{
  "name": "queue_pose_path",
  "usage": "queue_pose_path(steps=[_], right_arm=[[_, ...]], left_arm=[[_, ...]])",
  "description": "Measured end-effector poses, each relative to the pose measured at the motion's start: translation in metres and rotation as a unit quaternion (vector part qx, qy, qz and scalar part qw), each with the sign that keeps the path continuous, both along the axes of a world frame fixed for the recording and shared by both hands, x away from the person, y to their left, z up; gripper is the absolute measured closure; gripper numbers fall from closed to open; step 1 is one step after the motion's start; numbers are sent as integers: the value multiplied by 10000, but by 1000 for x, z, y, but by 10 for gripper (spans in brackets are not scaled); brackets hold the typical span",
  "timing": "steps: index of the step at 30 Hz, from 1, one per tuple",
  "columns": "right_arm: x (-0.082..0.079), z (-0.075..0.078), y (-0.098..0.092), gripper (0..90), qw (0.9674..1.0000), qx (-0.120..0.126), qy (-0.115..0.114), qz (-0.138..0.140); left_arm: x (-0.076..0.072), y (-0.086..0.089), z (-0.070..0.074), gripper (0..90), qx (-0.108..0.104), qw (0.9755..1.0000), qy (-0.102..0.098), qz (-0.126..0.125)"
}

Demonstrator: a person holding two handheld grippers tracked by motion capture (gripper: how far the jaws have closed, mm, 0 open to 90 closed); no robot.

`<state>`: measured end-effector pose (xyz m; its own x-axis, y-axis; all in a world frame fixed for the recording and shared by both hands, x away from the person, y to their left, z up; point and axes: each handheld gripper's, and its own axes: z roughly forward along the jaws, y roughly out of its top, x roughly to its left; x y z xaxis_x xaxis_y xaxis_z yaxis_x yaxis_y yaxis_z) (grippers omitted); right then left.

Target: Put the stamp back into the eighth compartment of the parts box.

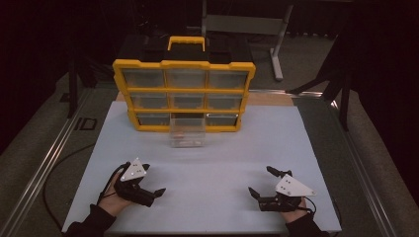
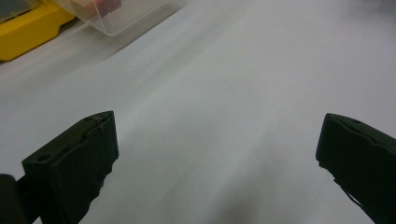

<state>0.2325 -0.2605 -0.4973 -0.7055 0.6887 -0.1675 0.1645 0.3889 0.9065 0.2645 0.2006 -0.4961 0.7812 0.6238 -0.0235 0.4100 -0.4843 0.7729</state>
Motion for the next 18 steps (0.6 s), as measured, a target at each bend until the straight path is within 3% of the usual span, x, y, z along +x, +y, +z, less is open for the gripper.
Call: queue_pose_path(steps=[15, 18], right_arm=[[0, 0, 0, 90, 10000, -3, 28, 15], [0, 0, 0, 89, 10000, -3, 23, 11]], left_arm=[[1, 0, -2, 0, -41, 9999, 121, -46], [0, -2, -1, 4, 46, 9998, 157, -98]])
